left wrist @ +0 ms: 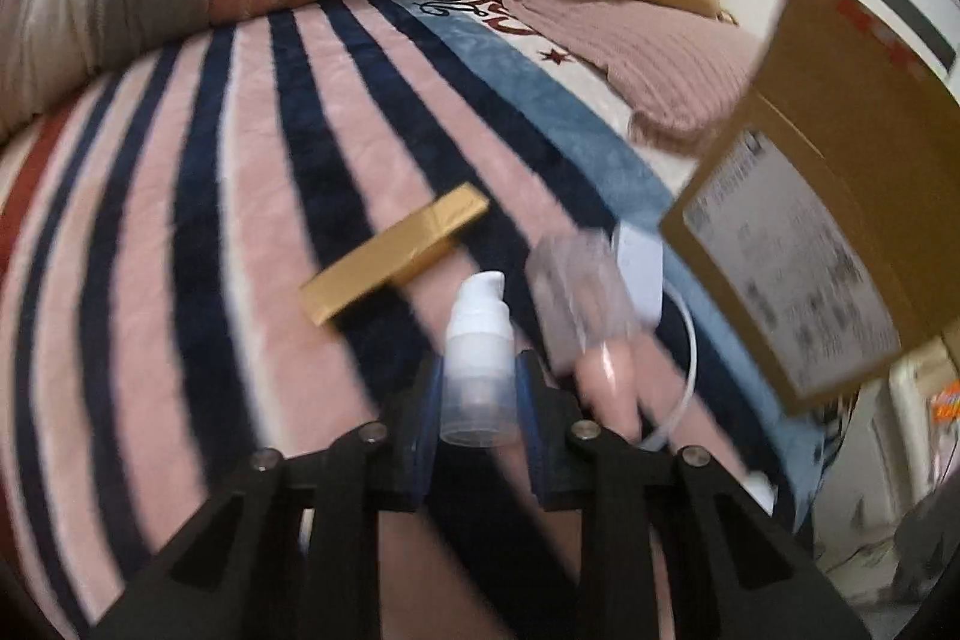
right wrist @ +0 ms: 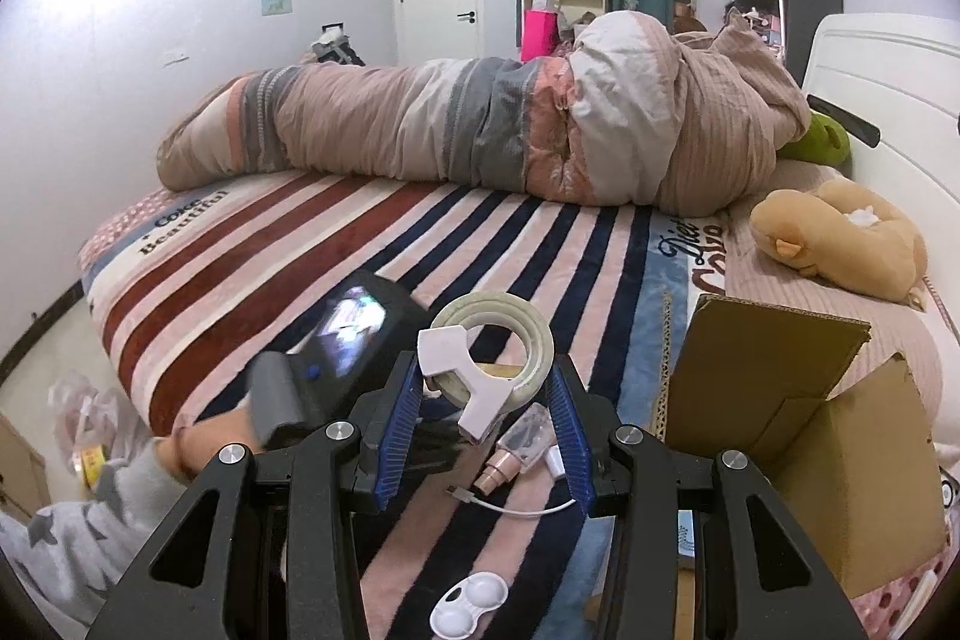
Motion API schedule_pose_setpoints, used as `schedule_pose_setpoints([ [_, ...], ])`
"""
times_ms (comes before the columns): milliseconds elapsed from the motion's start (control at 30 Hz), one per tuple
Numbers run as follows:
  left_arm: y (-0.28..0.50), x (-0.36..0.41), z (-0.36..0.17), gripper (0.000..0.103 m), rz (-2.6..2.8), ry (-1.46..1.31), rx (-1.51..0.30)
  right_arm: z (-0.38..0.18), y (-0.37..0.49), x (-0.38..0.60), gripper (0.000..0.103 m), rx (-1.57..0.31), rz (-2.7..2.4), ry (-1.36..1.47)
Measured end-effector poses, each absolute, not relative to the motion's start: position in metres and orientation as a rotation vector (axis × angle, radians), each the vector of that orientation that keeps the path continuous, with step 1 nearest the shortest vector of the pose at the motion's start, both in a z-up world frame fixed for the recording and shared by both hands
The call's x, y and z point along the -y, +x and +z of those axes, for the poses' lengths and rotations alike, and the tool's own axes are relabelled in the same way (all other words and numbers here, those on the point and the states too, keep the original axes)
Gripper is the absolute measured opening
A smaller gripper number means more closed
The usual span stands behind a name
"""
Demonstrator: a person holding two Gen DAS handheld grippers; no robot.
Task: Organize rigid objects
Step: 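Lift the tape roll with the right gripper while the left gripper grasps the white pump bottle, then release the tape roll into the box while the left gripper drops the pump bottle in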
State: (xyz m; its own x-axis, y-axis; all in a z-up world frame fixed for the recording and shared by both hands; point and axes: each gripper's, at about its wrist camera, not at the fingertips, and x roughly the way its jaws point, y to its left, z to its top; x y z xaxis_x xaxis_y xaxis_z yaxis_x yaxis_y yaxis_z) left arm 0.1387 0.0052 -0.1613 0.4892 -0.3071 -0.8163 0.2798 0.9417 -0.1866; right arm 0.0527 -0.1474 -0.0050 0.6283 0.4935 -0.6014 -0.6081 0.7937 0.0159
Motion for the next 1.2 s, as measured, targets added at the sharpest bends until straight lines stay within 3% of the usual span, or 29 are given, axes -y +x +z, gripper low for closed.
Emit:
schedule_pose_setpoints([
  [367,0.134,-0.019,-0.171,0.021,-0.265,-0.074,-1.005,0.000,0.050,0.154,0.039,-0.615,0.644,-0.182],
  [600,0.098,-0.016,-0.080,0.021,-0.268,-0.077,-0.847,0.027,0.042,0.190,0.039,-0.526,0.605,-0.136],
  [833,0.073,0.058,0.021,0.021,-0.497,-0.039,-0.682,0.031,0.049,0.259,0.039,-0.552,0.419,-0.123],
  [1100,0.098,0.140,0.026,0.021,-0.643,0.027,-0.758,-0.013,0.066,0.314,0.039,-0.709,0.301,-0.138],
  [1200,0.098,0.154,0.018,0.021,-0.651,0.051,-0.789,-0.020,0.065,0.323,0.045,-0.717,0.304,-0.140],
])
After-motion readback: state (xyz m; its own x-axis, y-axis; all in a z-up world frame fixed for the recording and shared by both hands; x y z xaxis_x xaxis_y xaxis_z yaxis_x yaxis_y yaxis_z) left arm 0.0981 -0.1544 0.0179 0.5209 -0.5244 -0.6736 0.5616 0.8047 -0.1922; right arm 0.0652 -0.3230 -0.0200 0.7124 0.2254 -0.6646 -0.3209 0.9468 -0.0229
